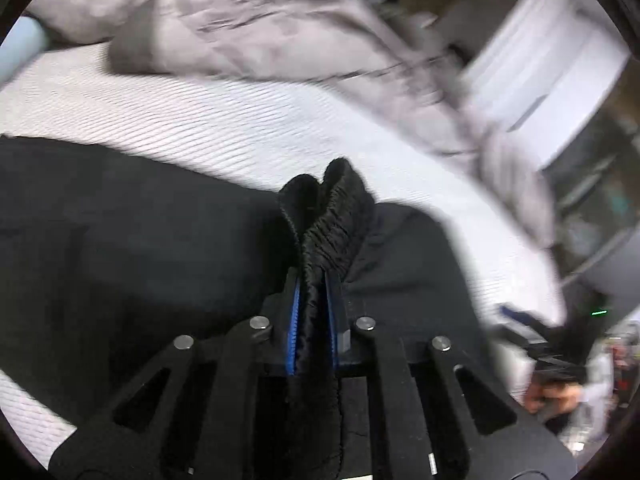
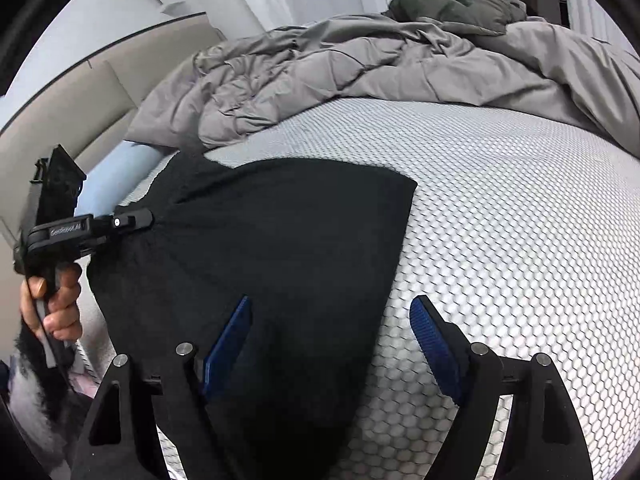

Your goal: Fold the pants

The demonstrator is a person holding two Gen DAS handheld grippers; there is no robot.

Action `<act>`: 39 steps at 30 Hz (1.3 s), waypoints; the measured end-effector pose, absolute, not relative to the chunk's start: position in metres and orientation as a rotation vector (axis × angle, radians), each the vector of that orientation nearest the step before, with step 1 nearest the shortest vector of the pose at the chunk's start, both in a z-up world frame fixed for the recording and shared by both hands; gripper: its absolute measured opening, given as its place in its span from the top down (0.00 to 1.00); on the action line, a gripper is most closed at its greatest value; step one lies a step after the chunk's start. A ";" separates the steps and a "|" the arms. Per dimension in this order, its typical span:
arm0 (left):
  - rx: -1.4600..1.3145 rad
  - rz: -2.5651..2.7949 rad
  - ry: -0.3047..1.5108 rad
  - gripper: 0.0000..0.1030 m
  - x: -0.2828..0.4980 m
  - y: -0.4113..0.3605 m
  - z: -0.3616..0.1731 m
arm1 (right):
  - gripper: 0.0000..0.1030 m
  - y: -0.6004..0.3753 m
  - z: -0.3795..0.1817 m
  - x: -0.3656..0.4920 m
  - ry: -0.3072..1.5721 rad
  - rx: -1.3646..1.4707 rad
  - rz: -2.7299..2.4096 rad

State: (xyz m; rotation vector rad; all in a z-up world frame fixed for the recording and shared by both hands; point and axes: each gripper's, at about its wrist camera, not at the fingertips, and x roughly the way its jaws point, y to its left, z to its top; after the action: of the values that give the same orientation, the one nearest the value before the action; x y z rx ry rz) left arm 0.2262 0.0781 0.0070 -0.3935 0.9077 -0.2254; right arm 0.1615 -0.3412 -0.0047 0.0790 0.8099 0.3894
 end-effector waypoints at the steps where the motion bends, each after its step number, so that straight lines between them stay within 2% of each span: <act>1: -0.378 -0.177 0.972 0.85 0.231 0.085 -0.009 | 0.20 -0.338 -0.010 0.164 0.836 0.065 0.388; 2: -0.391 -0.149 1.013 0.77 0.234 0.090 -0.023 | 0.20 -0.335 -0.014 0.166 0.855 0.054 0.387; 5: -0.450 -0.167 0.986 0.76 0.230 0.097 -0.021 | 0.20 -0.330 -0.031 0.169 0.933 0.018 0.389; 8: -0.394 -0.147 0.950 0.74 0.220 0.091 -0.005 | 0.20 -0.334 -0.031 0.164 0.945 0.046 0.431; 10: -0.361 -0.143 0.899 0.67 0.210 0.083 0.011 | 0.20 -0.338 -0.030 0.159 0.951 0.079 0.488; 12: -0.331 -0.166 0.855 0.53 0.202 0.072 0.026 | 0.20 -0.339 -0.030 0.154 0.962 0.099 0.546; 15: -0.261 -0.211 0.803 0.45 0.193 0.046 0.045 | 0.20 -0.332 -0.038 0.147 0.990 0.014 0.579; 20: -0.202 -0.270 0.829 0.44 0.194 -0.003 0.044 | 0.21 -0.317 -0.045 0.112 0.944 -0.290 0.590; 25: -0.117 -0.418 0.857 0.44 0.174 -0.076 0.020 | 0.20 -0.342 -0.024 0.111 0.912 -0.178 0.612; 30: 0.074 -0.538 0.828 0.43 0.145 -0.169 -0.005 | 0.21 -0.368 -0.019 0.140 0.927 0.121 0.567; 31: 0.140 -0.550 0.834 0.43 0.140 -0.187 -0.013 | 0.22 -0.370 -0.023 0.147 0.942 0.160 0.563; 32: 0.227 -0.530 0.826 0.43 0.134 -0.204 -0.021 | 0.30 -0.370 -0.028 0.154 0.966 0.201 0.570; 34: 0.324 -0.490 0.775 0.42 0.121 -0.220 -0.029 | 0.39 -0.366 -0.036 0.164 1.007 0.241 0.588; 39: 0.324 -0.506 0.792 0.41 0.112 -0.225 -0.032 | 0.54 -0.337 -0.046 0.178 1.030 0.157 0.583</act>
State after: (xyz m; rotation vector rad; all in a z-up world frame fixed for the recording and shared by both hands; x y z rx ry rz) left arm 0.1118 -0.2252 -0.0324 0.3238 0.7920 -0.5061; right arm 0.1780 -0.3373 -0.0462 0.1570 1.0302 0.5828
